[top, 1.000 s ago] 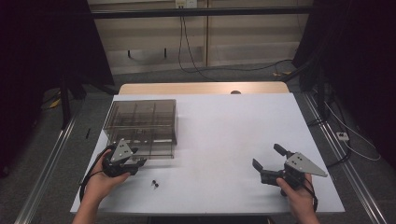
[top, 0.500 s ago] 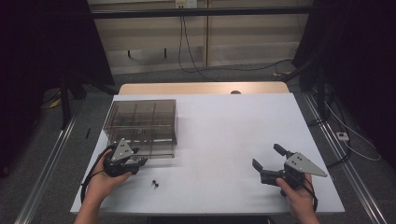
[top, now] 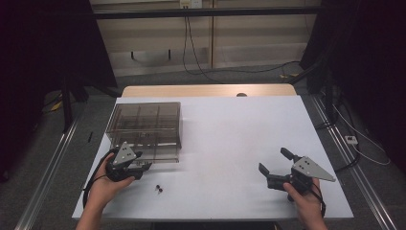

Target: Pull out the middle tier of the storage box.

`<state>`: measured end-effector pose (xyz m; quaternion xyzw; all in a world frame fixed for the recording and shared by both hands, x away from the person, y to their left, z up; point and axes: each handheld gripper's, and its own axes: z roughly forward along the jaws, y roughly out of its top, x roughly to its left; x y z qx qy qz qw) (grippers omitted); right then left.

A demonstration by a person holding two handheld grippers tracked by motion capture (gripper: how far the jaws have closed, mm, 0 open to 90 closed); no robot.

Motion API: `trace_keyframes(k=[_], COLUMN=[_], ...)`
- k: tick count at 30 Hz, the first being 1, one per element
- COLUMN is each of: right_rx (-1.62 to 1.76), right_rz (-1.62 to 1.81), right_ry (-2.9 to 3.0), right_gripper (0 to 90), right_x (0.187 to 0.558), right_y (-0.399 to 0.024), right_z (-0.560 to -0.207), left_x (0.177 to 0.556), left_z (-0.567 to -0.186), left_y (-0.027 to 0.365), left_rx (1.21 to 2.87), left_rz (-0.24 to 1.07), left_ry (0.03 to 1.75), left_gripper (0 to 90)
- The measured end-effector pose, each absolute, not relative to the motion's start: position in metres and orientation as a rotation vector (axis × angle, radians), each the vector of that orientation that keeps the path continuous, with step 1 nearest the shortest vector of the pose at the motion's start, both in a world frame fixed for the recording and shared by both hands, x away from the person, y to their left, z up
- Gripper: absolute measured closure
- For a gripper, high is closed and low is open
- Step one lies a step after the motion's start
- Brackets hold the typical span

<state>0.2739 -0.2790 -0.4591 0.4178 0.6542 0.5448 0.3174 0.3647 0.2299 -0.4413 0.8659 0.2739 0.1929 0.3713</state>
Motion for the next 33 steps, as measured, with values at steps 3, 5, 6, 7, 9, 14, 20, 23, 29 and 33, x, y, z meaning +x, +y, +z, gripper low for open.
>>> trace_keyframes(k=[3,5,6,7,9,14,20,23,29,33], right_rx=[1.098,1.098,1.099,1.099,1.099,1.099,1.099,1.099,1.095,1.093], right_rz=[1.434,1.434,1.435,1.435,1.435,1.435,1.436,1.437,1.436,1.436], right_ry=[1.722,1.723,1.723,1.723,1.722,1.723,1.724,1.723,1.726,1.727], right_gripper=[3.0,3.0,3.0,3.0,3.0,3.0,3.0,3.0,3.0,3.0], right_x=[0.274,0.274,0.274,0.274,0.274,0.274,0.274,0.274,0.274,0.274], right_y=[-0.279,-0.279,-0.279,-0.279,-0.279,-0.279,-0.278,-0.278,-0.278,-0.278], right_z=[-0.459,-0.459,-0.459,-0.459,-0.459,-0.459,-0.459,-0.459,-0.459,-0.459], left_x=[0.364,0.364,0.363,0.363,0.362,0.358,0.355,0.352,0.346,0.342], left_z=[-0.440,-0.439,-0.438,-0.437,-0.435,-0.431,-0.427,-0.423,-0.420,-0.418], left_y=[0.229,0.229,0.229,0.228,0.227,0.223,0.221,0.219,0.214,0.213], left_rx=[2.215,2.205,2.209,2.204,2.191,2.175,2.154,2.139,2.120,2.132], left_rz=[0.489,0.482,0.477,0.471,0.462,0.424,0.393,0.361,0.341,0.331], left_ry=[0.708,0.713,0.711,0.716,0.724,0.724,0.729,0.731,0.736,0.745], left_gripper=[44.1,42.3,42.0,41.8,38.8,37.0,34.5,33.7,28.7,26.2])
